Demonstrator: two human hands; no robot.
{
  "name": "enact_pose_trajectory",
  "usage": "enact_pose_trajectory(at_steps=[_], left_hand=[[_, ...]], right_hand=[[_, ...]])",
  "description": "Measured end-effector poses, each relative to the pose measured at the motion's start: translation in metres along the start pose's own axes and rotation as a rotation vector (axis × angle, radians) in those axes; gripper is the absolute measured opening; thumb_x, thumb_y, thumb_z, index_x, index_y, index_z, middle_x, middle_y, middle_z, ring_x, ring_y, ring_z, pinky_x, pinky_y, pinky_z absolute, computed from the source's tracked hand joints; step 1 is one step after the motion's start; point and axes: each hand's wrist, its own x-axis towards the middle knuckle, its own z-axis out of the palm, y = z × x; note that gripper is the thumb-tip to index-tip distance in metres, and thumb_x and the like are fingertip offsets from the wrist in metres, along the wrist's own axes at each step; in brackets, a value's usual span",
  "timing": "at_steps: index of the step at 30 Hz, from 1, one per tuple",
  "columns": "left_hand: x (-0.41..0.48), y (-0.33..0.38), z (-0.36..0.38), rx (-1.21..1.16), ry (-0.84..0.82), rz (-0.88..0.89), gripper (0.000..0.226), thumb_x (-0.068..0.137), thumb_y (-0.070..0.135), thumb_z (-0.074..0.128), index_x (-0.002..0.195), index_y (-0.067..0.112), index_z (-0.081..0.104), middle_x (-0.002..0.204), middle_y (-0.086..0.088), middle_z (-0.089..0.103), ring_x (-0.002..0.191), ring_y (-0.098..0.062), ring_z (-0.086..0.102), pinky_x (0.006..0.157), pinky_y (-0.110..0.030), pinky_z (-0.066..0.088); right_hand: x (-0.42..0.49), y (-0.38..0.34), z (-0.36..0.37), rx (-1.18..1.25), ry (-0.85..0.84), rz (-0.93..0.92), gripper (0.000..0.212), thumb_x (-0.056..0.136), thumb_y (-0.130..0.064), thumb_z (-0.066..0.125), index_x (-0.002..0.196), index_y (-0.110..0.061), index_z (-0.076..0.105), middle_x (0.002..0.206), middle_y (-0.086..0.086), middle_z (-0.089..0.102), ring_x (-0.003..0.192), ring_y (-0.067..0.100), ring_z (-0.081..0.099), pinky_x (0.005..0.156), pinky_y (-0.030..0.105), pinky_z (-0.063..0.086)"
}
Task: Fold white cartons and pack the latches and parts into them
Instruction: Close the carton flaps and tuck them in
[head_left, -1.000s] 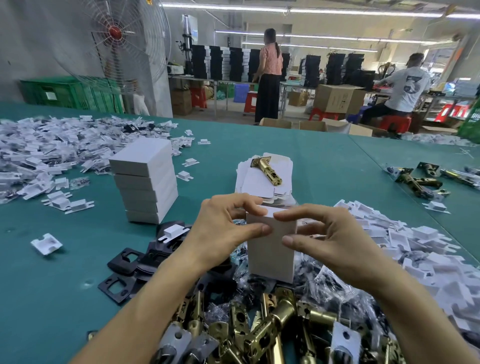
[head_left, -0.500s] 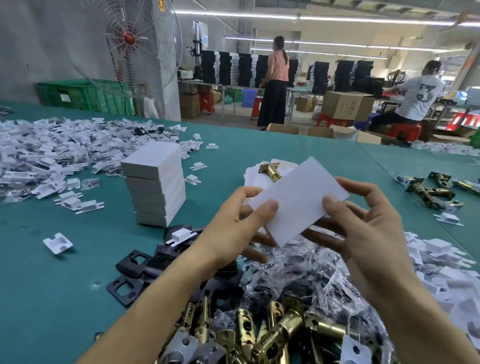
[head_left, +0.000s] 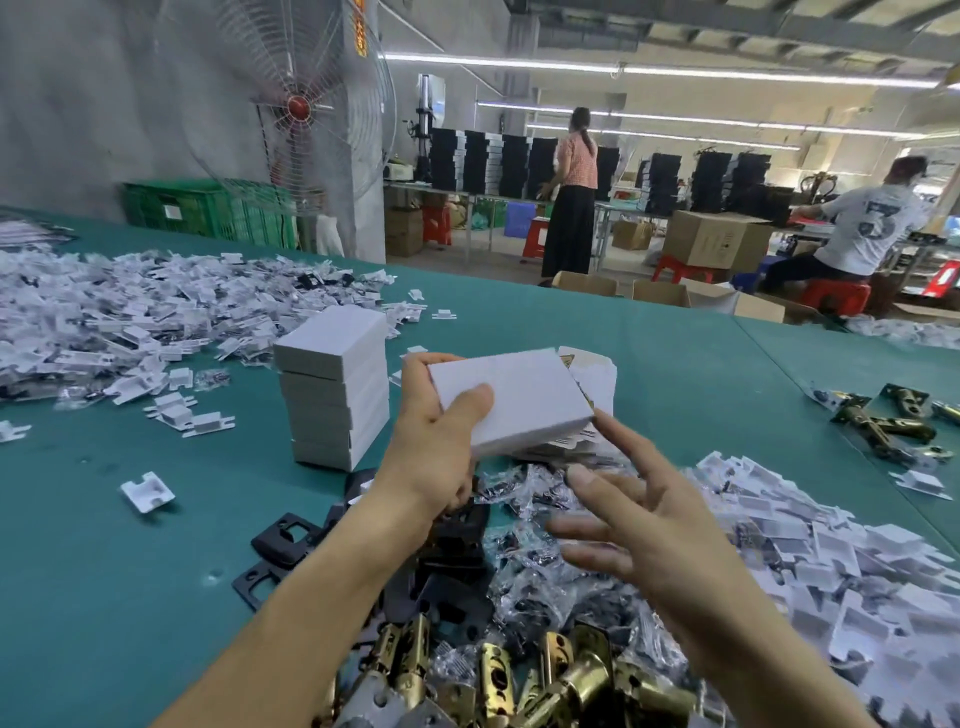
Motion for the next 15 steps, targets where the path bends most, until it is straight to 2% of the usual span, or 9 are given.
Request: enact_pose_trajectory(at_steps=[2, 5, 7, 11, 15], left_hand=[[0.011, 0.003, -0.007, -0.045, 0.152, -0.002, 0.020, 0.103, 0.023, 0.048, 0.092, 0.034, 0.036, 0.081, -0.008, 0.044, 0.034, -0.011, 0.029, 0.034, -0.019, 0.024], [0.034, 0.017, -0.028, -0.072, 0.393, 0.065, 0.026, 0.099, 0.017, 0.046, 0.087, 0.031, 0.028, 0.086, -0.007, 0.042, 0.033, -0.010, 0.035, 0.034, -0.021, 0.030], [0.055, 0.029, -0.046, -0.099, 0.492, 0.072, 0.027, 0.094, 0.013, 0.046, 0.089, 0.027, 0.023, 0.082, -0.008, 0.040, 0.038, -0.012, 0.040, 0.037, -0.022, 0.035], [0.086, 0.042, -0.079, -0.068, 0.534, 0.032, 0.034, 0.097, 0.011, 0.051, 0.105, 0.024, 0.021, 0.103, -0.015, 0.041, 0.051, -0.015, 0.047, 0.042, -0.024, 0.046], [0.094, 0.033, -0.098, -0.088, 0.480, -0.075, 0.035, 0.099, 0.010, 0.055, 0.116, 0.020, 0.027, 0.097, -0.011, 0.045, 0.053, -0.018, 0.060, 0.042, -0.024, 0.052]], right_hand=[[-0.003, 0.002, 0.004, -0.106, -0.057, 0.045, 0.042, 0.084, -0.032, 0.072, 0.123, -0.041, 0.058, 0.098, -0.001, 0.075, 0.080, 0.022, 0.075, 0.070, 0.031, 0.061], [-0.008, -0.001, 0.012, -0.182, -0.171, 0.102, 0.017, 0.091, -0.025, 0.066, 0.107, -0.022, 0.072, 0.098, 0.004, 0.076, 0.075, 0.016, 0.072, 0.069, 0.029, 0.056], [-0.010, -0.003, 0.015, -0.213, -0.213, 0.111, 0.014, 0.093, -0.023, 0.064, 0.097, -0.014, 0.075, 0.096, 0.011, 0.075, 0.074, 0.015, 0.072, 0.069, 0.027, 0.055], [-0.009, -0.006, 0.015, -0.225, -0.216, 0.130, 0.026, 0.094, -0.022, 0.063, 0.082, -0.001, 0.071, 0.093, 0.013, 0.075, 0.074, 0.016, 0.071, 0.067, 0.026, 0.054], [-0.008, -0.006, 0.015, -0.211, -0.214, 0.124, 0.026, 0.094, -0.020, 0.063, 0.076, -0.003, 0.069, 0.093, 0.016, 0.075, 0.072, 0.017, 0.070, 0.066, 0.027, 0.052]])
